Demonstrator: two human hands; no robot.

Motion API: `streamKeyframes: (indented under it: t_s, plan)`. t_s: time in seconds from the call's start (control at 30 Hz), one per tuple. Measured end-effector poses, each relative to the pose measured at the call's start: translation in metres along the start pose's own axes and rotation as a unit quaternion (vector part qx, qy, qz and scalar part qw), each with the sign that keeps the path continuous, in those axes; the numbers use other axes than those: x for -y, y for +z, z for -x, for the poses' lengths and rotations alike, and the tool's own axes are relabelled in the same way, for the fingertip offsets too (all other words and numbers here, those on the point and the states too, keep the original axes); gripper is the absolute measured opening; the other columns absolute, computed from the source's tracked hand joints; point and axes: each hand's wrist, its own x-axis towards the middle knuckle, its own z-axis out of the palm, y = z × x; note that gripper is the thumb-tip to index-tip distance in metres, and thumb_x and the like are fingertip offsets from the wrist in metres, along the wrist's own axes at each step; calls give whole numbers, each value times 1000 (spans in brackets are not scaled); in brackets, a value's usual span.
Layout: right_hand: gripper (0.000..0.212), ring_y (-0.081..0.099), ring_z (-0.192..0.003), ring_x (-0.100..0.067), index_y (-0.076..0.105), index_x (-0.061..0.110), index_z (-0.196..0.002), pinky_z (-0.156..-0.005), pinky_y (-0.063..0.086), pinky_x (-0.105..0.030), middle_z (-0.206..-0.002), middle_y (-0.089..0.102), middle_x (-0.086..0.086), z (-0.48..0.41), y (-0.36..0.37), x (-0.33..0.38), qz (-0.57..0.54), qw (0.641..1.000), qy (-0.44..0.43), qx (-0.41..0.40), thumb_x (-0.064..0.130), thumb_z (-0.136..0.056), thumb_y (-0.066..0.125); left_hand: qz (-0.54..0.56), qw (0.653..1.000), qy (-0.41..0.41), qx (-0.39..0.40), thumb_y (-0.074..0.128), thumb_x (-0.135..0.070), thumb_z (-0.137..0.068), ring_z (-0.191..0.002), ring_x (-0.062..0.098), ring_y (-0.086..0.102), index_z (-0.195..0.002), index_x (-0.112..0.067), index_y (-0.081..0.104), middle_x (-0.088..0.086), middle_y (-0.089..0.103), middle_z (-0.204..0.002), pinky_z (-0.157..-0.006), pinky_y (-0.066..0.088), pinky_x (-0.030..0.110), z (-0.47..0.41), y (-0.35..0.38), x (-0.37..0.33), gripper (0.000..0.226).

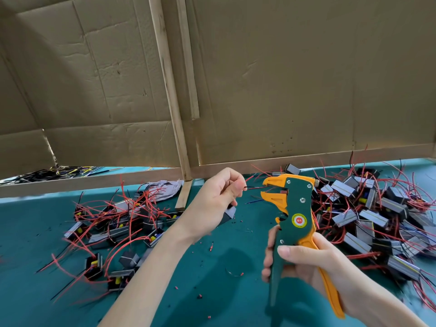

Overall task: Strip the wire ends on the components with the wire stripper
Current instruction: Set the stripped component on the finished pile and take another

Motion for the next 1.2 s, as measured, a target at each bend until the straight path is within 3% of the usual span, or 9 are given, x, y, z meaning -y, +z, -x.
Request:
streamKeyframes:
  t_s: [0.17,0.47,0.57,0.67,0.77,0.87,0.97,1.03,1.2]
  plan:
    - [26,64,-70,-44,70,1,-84,-70,55,-50,-78,61,-31,0,-1,0,5,1000,-2,20,11,-62,78,40,999,0,20,57,-38,-83,-62,10,44,-83,-21,57,-17,47,-60,-61,40,14,1,1,-3,17]
    - [25,62,-70,-44,69,2,-84,-69,55,-50,-77,61,-31,4,0,2,24,999,1,30,12,-63,79,61,997,-6,49,61,-36,-84,-61,9,41,-80,-24,62,-17,50,-60,-57,37,14,2,1,-7,13]
    - [35,61,-67,-43,68,3,-81,-67,54,-48,-74,59,-31,6,2,2,36,999,3,29,20,-59,89,61,996,-6,60,63,-36,-83,-60,10,40,-75,-28,63,-16,50,-61,-57,36,14,2,-1,-8,11]
    - [49,58,-57,-39,63,2,-78,-57,52,-44,-66,55,-29,10,5,2,48,999,12,-13,28,-51,94,65,995,2,74,64,-34,-84,-59,10,38,-74,-30,65,-16,52,-62,-56,34,15,3,-5,-10,12]
    - [39,48,-41,-29,59,8,-65,-44,44,-34,-51,49,-21,11,12,-4,94,993,-12,-68,34,-54,87,64,994,-2,90,63,-31,-85,-57,7,38,-77,-27,66,-16,53,-62,-55,35,14,4,-8,-10,10]
    - [42,41,-34,-25,51,8,-58,-42,39,-29,-45,44,-17,8,12,-10,111,987,-39,-111,37,-59,81,37,996,-22,81,60,-24,-91,-56,6,39,-81,-22,64,-17,52,-59,-55,36,15,4,-5,-6,11]
    - [41,53,-44,-31,62,6,-66,-48,48,-38,-55,52,-21,7,10,-7,59,997,-22,-36,34,-53,89,26,997,-35,71,59,-24,-91,-57,5,42,-80,-22,62,-18,53,-59,-57,38,13,3,-4,-5,12]
    - [46,62,-61,-39,70,4,-78,-62,55,-46,-70,59,-27,4,7,-5,5,1000,-3,21,28,-48,95,19,997,-34,60,59,-24,-92,-58,4,44,-81,-22,62,-19,53,-59,-58,38,11,3,-6,-5,12]
    - [51,64,-72,-42,71,1,-86,-72,55,-50,-79,62,-29,-3,0,-9,-5,999,10,33,21,-48,97,-27,999,-33,21,60,-26,-91,-67,3,52,-80,-26,64,-15,62,-71,-67,45,17,1,-13,-3,12]
